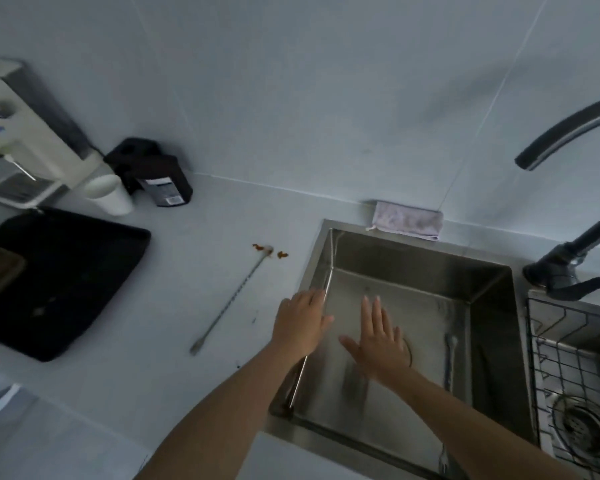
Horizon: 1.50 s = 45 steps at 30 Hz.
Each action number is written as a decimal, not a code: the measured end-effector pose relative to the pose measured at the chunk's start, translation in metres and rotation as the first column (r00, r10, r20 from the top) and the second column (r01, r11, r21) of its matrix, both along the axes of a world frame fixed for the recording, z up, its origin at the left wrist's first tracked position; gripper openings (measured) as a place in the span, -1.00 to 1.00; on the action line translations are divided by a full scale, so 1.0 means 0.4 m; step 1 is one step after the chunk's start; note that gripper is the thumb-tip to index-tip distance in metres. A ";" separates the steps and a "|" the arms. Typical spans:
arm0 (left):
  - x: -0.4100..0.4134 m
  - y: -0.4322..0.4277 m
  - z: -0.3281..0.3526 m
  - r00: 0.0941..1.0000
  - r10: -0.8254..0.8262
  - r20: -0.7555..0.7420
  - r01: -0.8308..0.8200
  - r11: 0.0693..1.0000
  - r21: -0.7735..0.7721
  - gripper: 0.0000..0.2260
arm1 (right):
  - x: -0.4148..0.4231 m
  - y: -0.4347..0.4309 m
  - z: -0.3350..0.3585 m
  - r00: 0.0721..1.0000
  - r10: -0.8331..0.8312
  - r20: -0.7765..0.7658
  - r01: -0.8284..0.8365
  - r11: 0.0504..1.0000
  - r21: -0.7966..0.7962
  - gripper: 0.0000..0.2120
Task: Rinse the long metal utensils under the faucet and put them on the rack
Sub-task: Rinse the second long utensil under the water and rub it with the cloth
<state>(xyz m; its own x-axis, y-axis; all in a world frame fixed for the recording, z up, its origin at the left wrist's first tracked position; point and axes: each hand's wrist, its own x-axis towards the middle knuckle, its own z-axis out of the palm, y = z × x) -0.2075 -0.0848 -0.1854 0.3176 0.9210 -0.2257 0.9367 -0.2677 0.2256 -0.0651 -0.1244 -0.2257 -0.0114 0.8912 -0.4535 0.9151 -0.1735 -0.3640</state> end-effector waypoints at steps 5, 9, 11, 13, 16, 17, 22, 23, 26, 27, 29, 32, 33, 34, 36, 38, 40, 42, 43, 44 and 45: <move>-0.135 0.052 0.022 0.990 0.137 -0.032 -0.135 0.990 0.046 -0.67 | -0.113 0.133 0.062 0.983 0.128 -0.131 -0.105 0.980 0.169 -0.34; -0.249 0.090 0.013 0.958 0.284 -0.028 -0.284 0.959 0.009 -0.71 | -0.203 0.236 0.093 0.945 0.300 -0.130 -0.267 0.937 0.225 -0.47; -0.296 0.104 -0.006 0.940 0.337 -0.057 -0.339 0.940 -0.025 -0.74 | -0.252 0.285 0.093 0.915 0.399 -0.069 -0.373 0.897 0.236 -0.53; -0.326 0.108 -0.021 0.924 0.372 -0.089 -0.378 0.923 -0.066 -0.74 | -0.289 0.318 0.087 0.868 0.496 0.019 -0.486 0.844 0.227 -0.59; -0.359 0.129 -0.054 0.905 0.403 -0.140 -0.419 0.900 -0.122 -0.73 | -0.348 0.373 0.056 0.757 0.639 0.136 -0.652 0.731 0.199 -0.69; -0.367 0.135 -0.064 0.904 0.399 -0.154 -0.419 0.898 -0.132 -0.74 | -0.365 0.386 0.047 0.716 0.676 0.175 -0.698 0.692 0.185 -0.72; -0.383 0.164 -0.098 0.923 0.333 -0.195 -0.361 0.923 -0.134 -0.74 | -0.406 0.427 0.011 0.499 0.805 0.321 -0.865 0.485 0.129 -0.73; -0.384 0.170 -0.099 0.926 0.318 -0.203 -0.348 0.928 -0.132 -0.74 | -0.407 0.432 0.004 0.468 0.813 0.346 -0.882 0.453 0.128 -0.72; -0.382 0.188 -0.106 0.935 0.265 -0.237 -0.300 0.945 -0.129 -0.75 | -0.411 0.443 -0.002 0.421 0.828 0.371 -0.906 0.400 0.137 -0.72; -0.382 0.192 -0.107 0.937 0.248 -0.247 -0.284 0.951 -0.124 -0.76 | -0.412 0.444 -0.005 0.406 0.833 0.376 -0.913 0.387 0.130 -0.73; -0.383 0.197 -0.110 0.937 0.216 -0.273 -0.255 0.960 -0.116 -0.78 | -0.416 0.442 0.003 0.391 0.840 0.375 -0.919 0.375 0.119 -0.73; -0.382 0.197 -0.103 0.930 0.164 -0.330 -0.215 0.969 -0.124 -0.78 | -0.430 0.439 0.024 0.391 0.820 0.418 -0.920 0.359 0.157 -0.81; -0.381 0.195 -0.100 0.929 0.145 -0.340 -0.197 0.972 -0.124 -0.79 | -0.434 0.436 0.031 0.403 0.812 0.423 -0.915 0.360 0.180 -0.83; -0.379 0.192 -0.098 0.931 0.128 -0.341 -0.178 0.977 -0.117 -0.79 | -0.435 0.436 0.030 0.389 0.814 0.431 -0.921 0.360 0.151 -0.82; -0.374 0.188 -0.088 0.930 0.110 -0.351 -0.161 0.980 -0.119 -0.79 | -0.434 0.425 0.023 0.341 0.819 0.461 -0.936 0.343 0.082 -0.75; -0.364 0.183 -0.078 0.925 0.100 -0.367 -0.158 0.979 -0.132 -0.78 | -0.424 0.415 0.034 0.359 0.809 0.466 -0.930 0.353 0.105 -0.73; -0.351 0.182 -0.063 0.929 0.097 -0.357 -0.152 0.980 -0.130 -0.77 | -0.401 0.408 0.057 0.381 0.788 0.483 -0.921 0.367 0.127 -0.73; -0.333 0.184 -0.043 0.940 0.088 -0.329 -0.133 0.985 -0.114 -0.77 | -0.372 0.399 0.086 0.440 0.769 0.464 -0.897 0.402 0.184 -0.75; -0.321 0.186 -0.031 0.947 0.079 -0.312 -0.116 0.988 -0.102 -0.78 | -0.355 0.397 0.106 0.460 0.746 0.481 -0.886 0.419 0.197 -0.78; -0.307 0.189 -0.018 0.951 0.068 -0.300 -0.098 0.991 -0.086 -0.78 | -0.335 0.393 0.128 0.481 0.720 0.499 -0.872 0.449 0.193 -0.82; -0.291 0.192 -0.003 0.954 0.056 -0.294 -0.080 0.994 -0.069 -0.79 | -0.313 0.386 0.147 0.518 0.693 0.502 -0.851 0.475 0.222 -0.88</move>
